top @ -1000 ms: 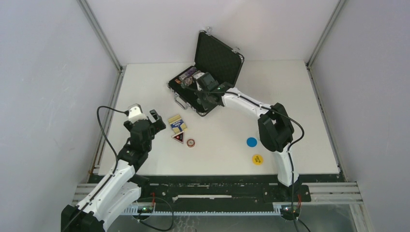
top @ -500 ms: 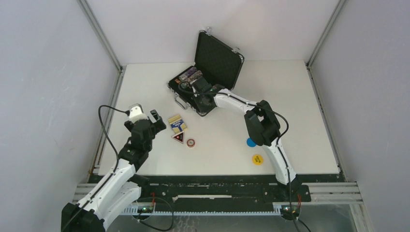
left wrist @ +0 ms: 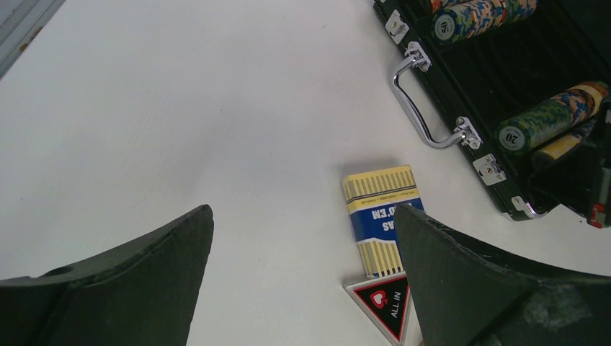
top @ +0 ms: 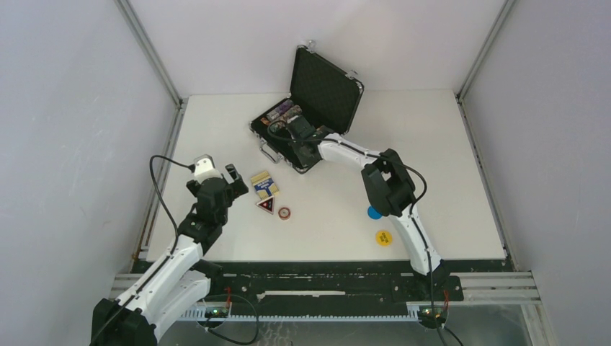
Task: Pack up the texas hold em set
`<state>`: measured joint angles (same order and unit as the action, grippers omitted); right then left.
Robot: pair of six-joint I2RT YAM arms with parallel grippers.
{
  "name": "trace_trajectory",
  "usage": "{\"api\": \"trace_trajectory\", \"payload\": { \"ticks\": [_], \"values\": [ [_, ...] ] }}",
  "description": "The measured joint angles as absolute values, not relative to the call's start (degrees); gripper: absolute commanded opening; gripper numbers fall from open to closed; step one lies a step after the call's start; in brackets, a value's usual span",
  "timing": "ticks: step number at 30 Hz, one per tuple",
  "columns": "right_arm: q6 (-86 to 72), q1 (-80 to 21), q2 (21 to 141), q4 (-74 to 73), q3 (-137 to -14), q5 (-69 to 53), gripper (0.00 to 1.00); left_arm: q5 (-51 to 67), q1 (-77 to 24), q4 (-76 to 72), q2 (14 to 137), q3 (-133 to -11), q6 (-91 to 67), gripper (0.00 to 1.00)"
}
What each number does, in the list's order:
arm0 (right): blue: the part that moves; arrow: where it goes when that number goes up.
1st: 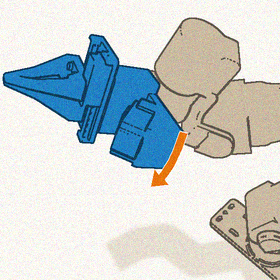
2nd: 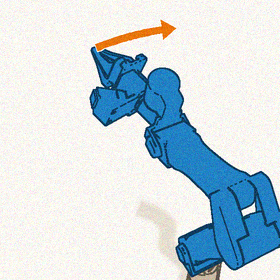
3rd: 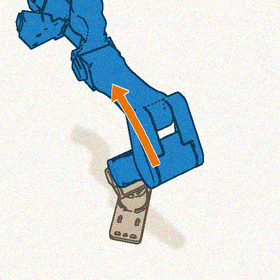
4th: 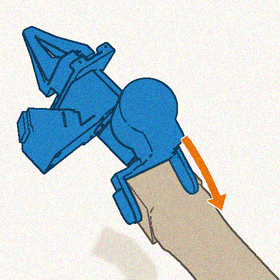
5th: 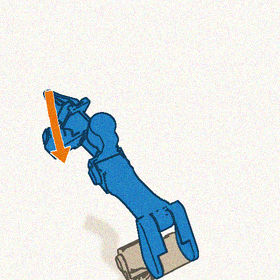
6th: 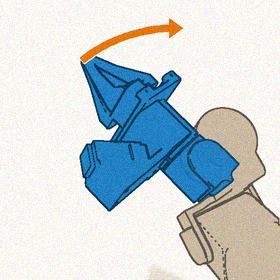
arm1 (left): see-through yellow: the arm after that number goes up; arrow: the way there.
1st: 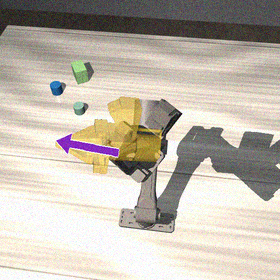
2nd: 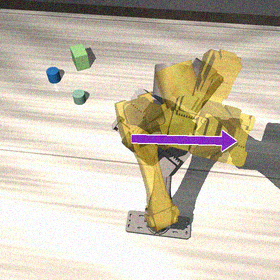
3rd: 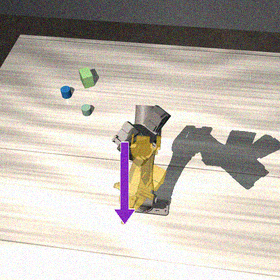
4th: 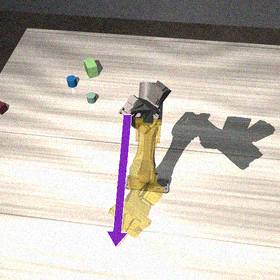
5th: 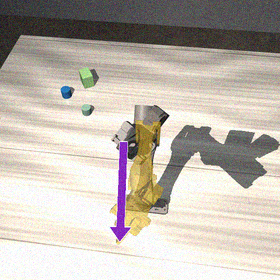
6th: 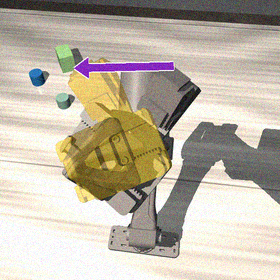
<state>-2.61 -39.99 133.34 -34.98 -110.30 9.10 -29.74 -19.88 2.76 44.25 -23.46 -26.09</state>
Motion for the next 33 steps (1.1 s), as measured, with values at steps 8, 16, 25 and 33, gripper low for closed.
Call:
{"api": "trace_trajectory", "payload": {
  "ticks": [8,16,25,33],
  "values": [
    [-2.8,-39.1,136.3,-34.7,-113.4,13.0,0.0,-29.8,-19.9,2.8,44.2,-23.5,-26.0,1.0],
    [-1.9,-38.6,136.3,-35.0,-113.3,9.5,0.0,-29.8,-19.9,2.8,44.2,-23.5,-26.0,1.0],
    [1.1,-38.6,136.1,-36.7,-113.3,6.5,0.0,-29.8,-19.9,2.8,44.2,-23.5,-26.0,1.0],
    [1.8,-38.5,135.8,-37.2,-113.1,5.9,0.0,-29.8,-19.9,3.5,43.8,-23.5,-26.0,1.0]
  ]
}}
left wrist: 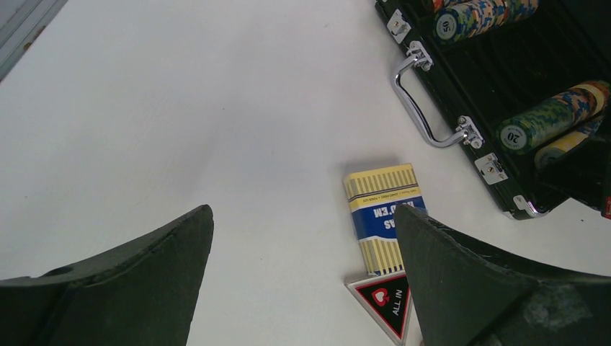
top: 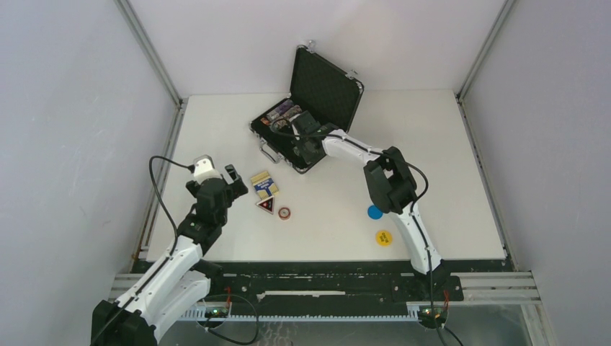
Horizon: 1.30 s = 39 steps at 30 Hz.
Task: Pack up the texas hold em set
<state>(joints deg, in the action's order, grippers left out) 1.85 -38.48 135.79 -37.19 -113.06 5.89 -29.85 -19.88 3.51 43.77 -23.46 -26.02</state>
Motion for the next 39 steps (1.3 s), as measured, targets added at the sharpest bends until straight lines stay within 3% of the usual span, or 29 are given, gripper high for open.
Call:
{"api": "trace_trajectory", "payload": {
  "ticks": [24,39],
  "values": [
    [-4.7,-31.6,117.8,-28.7,-84.2,-0.7,0.0,-27.3,-19.9,3.5,46.2,-23.5,-26.2,1.0],
    [-12.3,-26.9,116.0,-32.7,-82.5,-3.6,0.0,-26.3,-19.9,2.7,46.0,-24.3,-27.0,1.0]
  ]
}}
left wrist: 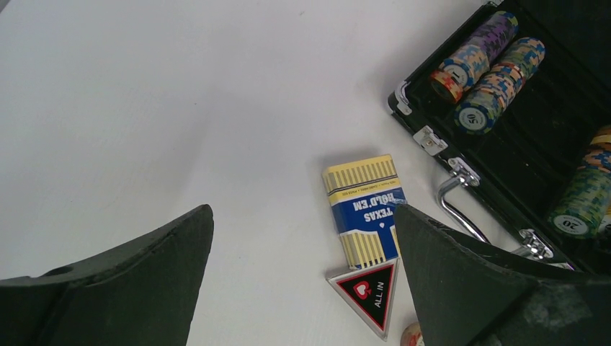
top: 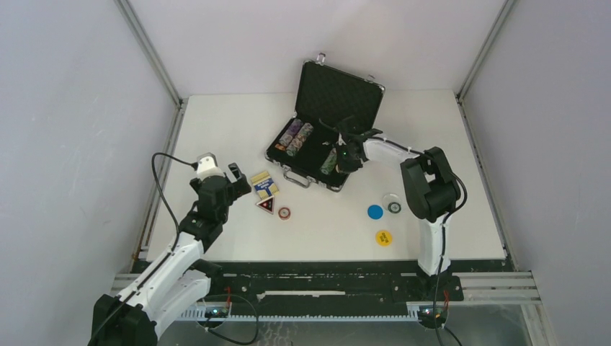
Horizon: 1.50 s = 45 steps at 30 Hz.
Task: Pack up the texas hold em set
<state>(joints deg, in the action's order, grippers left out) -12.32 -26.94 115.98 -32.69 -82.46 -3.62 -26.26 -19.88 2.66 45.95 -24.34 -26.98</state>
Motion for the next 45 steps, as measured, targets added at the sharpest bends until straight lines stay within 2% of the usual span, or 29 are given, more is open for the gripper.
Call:
{"api": "trace_trajectory", "payload": {
  "ticks": [11,36,41,45],
  "values": [
    [-14.2,-20.2,115.3,-38.4,-83.0,-4.9,0.0,-26.1,-19.9,2.7,46.0,-24.3,-27.0,1.0],
    [-13.3,-9.3,128.7,-55.2,-106.7,-4.8,0.0,-26.5,-19.9,2.5,49.5,-25.0,-26.9,1.0],
    [-12.9,-9.2,128.7,-54.8,-106.6,-4.7,0.0,-26.6,-19.9,2.1,50.1,-26.5,-26.9,1.0],
    [-12.3,-9.8,125.4,-51.6,-101.8,-4.2,0.0,-26.5,-19.9,1.7,50.1,-26.8,-27.0,1.0]
  ]
}}
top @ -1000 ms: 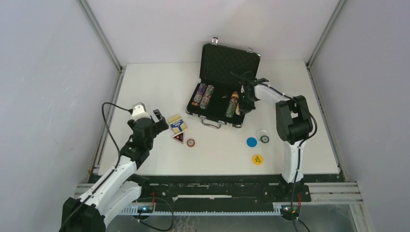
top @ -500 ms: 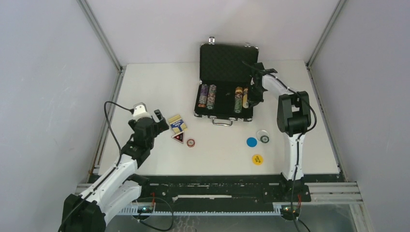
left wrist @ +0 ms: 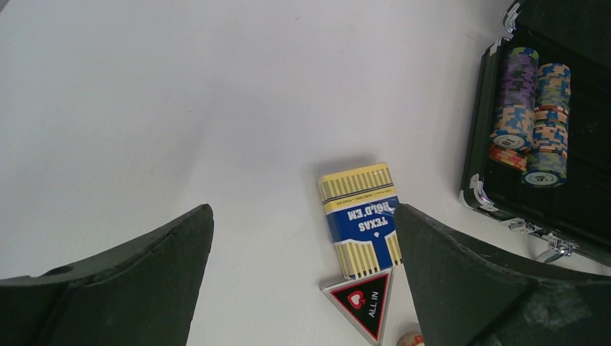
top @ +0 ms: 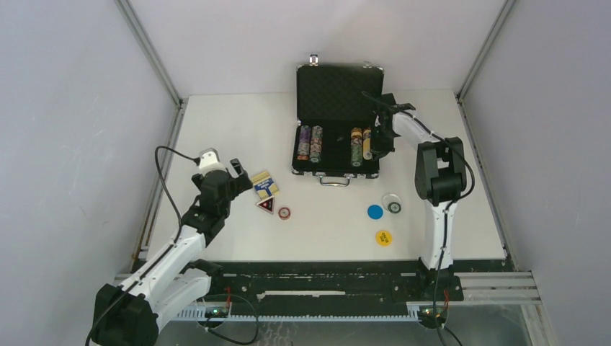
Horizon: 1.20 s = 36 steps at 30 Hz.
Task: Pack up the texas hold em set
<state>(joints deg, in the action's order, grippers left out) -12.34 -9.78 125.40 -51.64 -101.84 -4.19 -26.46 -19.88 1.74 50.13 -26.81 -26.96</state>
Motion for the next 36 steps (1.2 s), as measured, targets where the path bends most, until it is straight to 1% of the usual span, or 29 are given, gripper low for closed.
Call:
{"api": "trace_trajectory", "payload": {
  "ticks": [5,12,13,14,15,16,18,19,20,21,23,24,28,32,36],
  "values": [
    [-10.8,-11.0,118.3,-50.5,-94.0,-3.5,0.0,-26.1,-19.9,1.8,49.8,-26.8,-27.0,1.0],
    [-10.5,-13.3,110.3,-49.0,-88.4,-2.3,0.0,-25.7,-19.9,1.7,48.8,-26.8,-27.3,1.0],
    [-10.5,-14.1,109.1,-48.9,-88.0,-1.7,0.03,-25.9,-19.9,1.8,48.8,-26.8,-28.2,1.0],
    [-10.5,-15.2,108.0,-48.8,-87.8,-1.3,0.09,-26.1,-19.9,2.0,48.8,-26.8,-29.2,1.0],
    [-10.6,-16.9,107.0,-48.4,-87.8,-0.6,0.16,-26.3,-19.9,2.3,48.8,-26.8,-30.3,1.0],
    [-10.7,-18.7,106.2,-47.6,-87.8,-0.1,0.21,-26.3,-19.9,2.4,48.9,-26.8,-31.2,1.0],
    [-10.8,-23.8,104.9,-44.9,-87.7,0.7,0.4,-26.3,-19.9,2.6,48.8,-26.8,-32.6,1.0],
    [-11.0,-25.8,104.7,-43.6,-87.7,0.8,0.43,-26.3,-19.9,2.6,48.6,-26.8,-33.1,1.0],
    [-11.0,-28.1,104.6,-41.9,-87.8,1.0,0.43,-26.3,-19.9,2.6,48.2,-26.7,-33.3,1.0],
    [-11.0,-29.9,104.8,-40.9,-88.0,1.0,0.35,-26.3,-19.9,2.3,47.5,-26.6,-33.5,1.0],
    [-10.9,-33.3,107.2,-41.0,-90.8,0.8,0.02,-26.7,-19.9,2.1,46.1,-26.6,-33.6,1.0],
    [-11.0,-34.3,109.3,-40.9,-93.1,0.9,0.0,-26.9,-19.9,2.1,45.6,-26.6,-33.6,1.0],
    [-11.9,-33.8,116.9,-40.1,-99.0,1.5,0.0,-28.4,-19.9,3.4,45.3,-26.6,-33.5,1.0],
    [-12.0,-32.8,121.1,-40.5,-99.2,1.4,0.0,-29.5,-19.9,4.4,44.8,-26.6,-33.5,1.0],
    [-11.9,-32.4,122.4,-40.7,-99.2,1.4,0.0,-30.0,-19.9,4.5,44.0,-26.6,-33.5,1.0]
  ]
}}
